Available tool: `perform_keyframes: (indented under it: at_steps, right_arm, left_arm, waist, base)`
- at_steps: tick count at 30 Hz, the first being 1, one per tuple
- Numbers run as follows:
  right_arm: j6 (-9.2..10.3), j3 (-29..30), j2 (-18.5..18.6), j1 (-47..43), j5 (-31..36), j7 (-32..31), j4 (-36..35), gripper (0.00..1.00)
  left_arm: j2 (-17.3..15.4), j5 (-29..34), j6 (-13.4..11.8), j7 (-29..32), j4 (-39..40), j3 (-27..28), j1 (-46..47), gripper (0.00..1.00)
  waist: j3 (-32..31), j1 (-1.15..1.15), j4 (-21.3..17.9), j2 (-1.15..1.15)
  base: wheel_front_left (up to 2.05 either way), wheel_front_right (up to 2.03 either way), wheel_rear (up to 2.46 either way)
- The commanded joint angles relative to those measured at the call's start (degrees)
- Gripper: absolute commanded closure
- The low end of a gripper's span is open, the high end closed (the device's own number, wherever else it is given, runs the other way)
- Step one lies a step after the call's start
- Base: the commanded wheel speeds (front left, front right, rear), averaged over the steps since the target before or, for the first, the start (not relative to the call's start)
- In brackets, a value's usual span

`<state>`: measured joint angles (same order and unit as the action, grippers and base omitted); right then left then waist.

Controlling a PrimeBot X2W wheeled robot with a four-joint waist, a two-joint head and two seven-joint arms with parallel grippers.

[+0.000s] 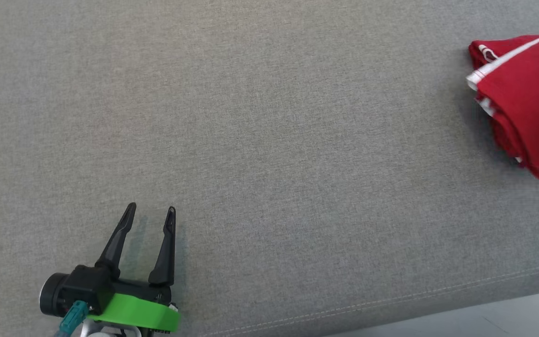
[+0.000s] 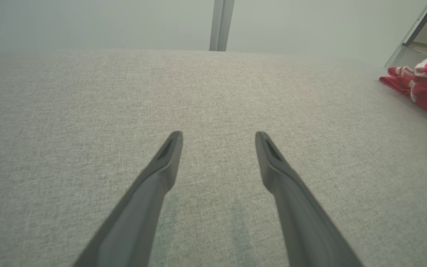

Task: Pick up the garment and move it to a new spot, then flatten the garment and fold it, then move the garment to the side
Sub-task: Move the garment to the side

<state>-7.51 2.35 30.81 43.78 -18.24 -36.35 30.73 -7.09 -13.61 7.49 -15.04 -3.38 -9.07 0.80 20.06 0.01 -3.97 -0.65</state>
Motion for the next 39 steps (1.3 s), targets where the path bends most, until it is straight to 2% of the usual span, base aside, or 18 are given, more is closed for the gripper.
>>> perform_keyframes:
  at_steps: [1, 2, 3, 4, 5, 9, 14, 21, 24, 27, 30, 33, 39]
  right_arm:
    - [0.05, 1.32, 0.52, -0.32, 2.79, 1.82, 1.14, 1.00]
    - [0.05, 2.60, 0.50, -0.66, 4.95, 3.65, 2.16, 1.00]
    - [0.05, 3.89, 0.19, -1.06, 7.01, 5.86, 2.93, 0.89]
    - [0.05, 5.29, -0.62, -1.46, 8.54, 7.87, 4.05, 0.29]
    - [0.04, 6.81, -1.87, -2.02, 9.73, 9.09, 5.44, 0.00]
    - [0.08, 10.24, -4.65, -3.11, 14.05, 12.87, 7.97, 0.00]
    - [0.08, 11.60, -7.24, -3.01, 15.87, 21.42, 5.51, 0.00]
    - [0.08, 7.66, -10.27, -6.39, 11.39, 31.32, -4.60, 0.00]
    - [0.08, 6.37, -10.59, -10.02, 8.78, 34.90, -10.54, 0.00]
    - [0.07, 5.99, -10.89, -13.68, 8.94, 36.84, -14.01, 0.00]
    - [0.03, 7.62, -13.08, -19.32, 10.14, 39.64, -18.52, 0.00]
    - [0.04, 8.95, -16.77, -25.29, 10.36, 42.54, -21.66, 0.00]
    - [0.03, 8.68, -23.68, -35.66, 13.91, 48.45, -22.45, 0.00]
  left_arm:
    - [-0.37, -0.23, 0.01, -0.15, -0.15, 0.04, 1.13, 0.00]
    - [-0.27, -0.25, 0.01, -0.15, -0.25, -0.08, 1.14, 0.00]
    - [-0.15, -0.30, 0.01, -0.15, -0.30, -0.12, 1.15, 0.00]
    - [-0.01, -0.31, 0.01, -0.16, -0.41, -0.07, 1.13, 0.00]
    - [0.09, -0.31, 0.01, -0.15, -0.57, -0.03, 0.94, 0.00]
    - [0.44, -0.20, 0.01, -0.15, -0.99, 0.56, -0.50, 0.00]
    - [1.10, -0.09, 0.01, -0.15, -1.04, 1.57, -1.57, 0.00]
    - [2.29, -0.37, 0.01, -0.16, -0.67, 2.32, -3.43, 0.00]
    - [2.71, -0.40, 0.01, -0.15, -0.36, 2.80, -4.47, 0.00]
    - [2.95, -0.29, 0.01, -0.15, -0.14, 3.33, -5.11, 0.00]
    - [3.14, -0.12, 0.01, -0.15, -0.03, 4.16, -6.18, 0.00]
    - [3.16, -0.03, 0.01, -0.15, -0.32, 5.10, -7.51, 0.00]
    - [2.62, 0.03, 0.01, -0.16, -0.22, 6.16, -9.14, 0.00]
  waist:
    - [0.48, -0.01, 1.18, 0.65]
    - [0.44, -0.01, 1.51, 0.65]
    - [0.41, -0.01, 1.84, 0.65]
    - [0.32, -0.01, 2.11, 0.65]
    - [0.09, -0.01, 2.32, 0.65]
    - [-0.89, -0.01, 2.55, 0.65]
    - [-2.35, -0.01, 2.14, 0.65]
    - [-6.66, -0.01, 1.36, 0.65]
    - [-8.92, -0.01, 1.70, 0.65]
    - [-10.40, -0.01, 2.19, 0.65]
    - [-12.14, -0.01, 3.14, 0.65]
    - [-13.75, -0.01, 3.67, 0.65]
    - [-16.39, -0.01, 4.51, 0.65]
  base:
    - [0.00, 0.00, 0.00]
    - [0.00, 0.00, 0.00]
    - [0.00, 0.00, 0.00]
    - [0.00, 0.00, 0.00]
    - [0.00, 0.00, 0.00]
    - [0.00, 0.00, 0.00]
    - [0.00, 0.00, 0.00]
    - [0.00, 0.00, 0.00]
    - [0.00, 0.00, 0.00]
    - [0.00, 0.00, 0.00]
    - [0.00, 0.00, 0.00]
    - [0.00, 0.00, 0.00]
    - [0.00, 0.00, 0.00]
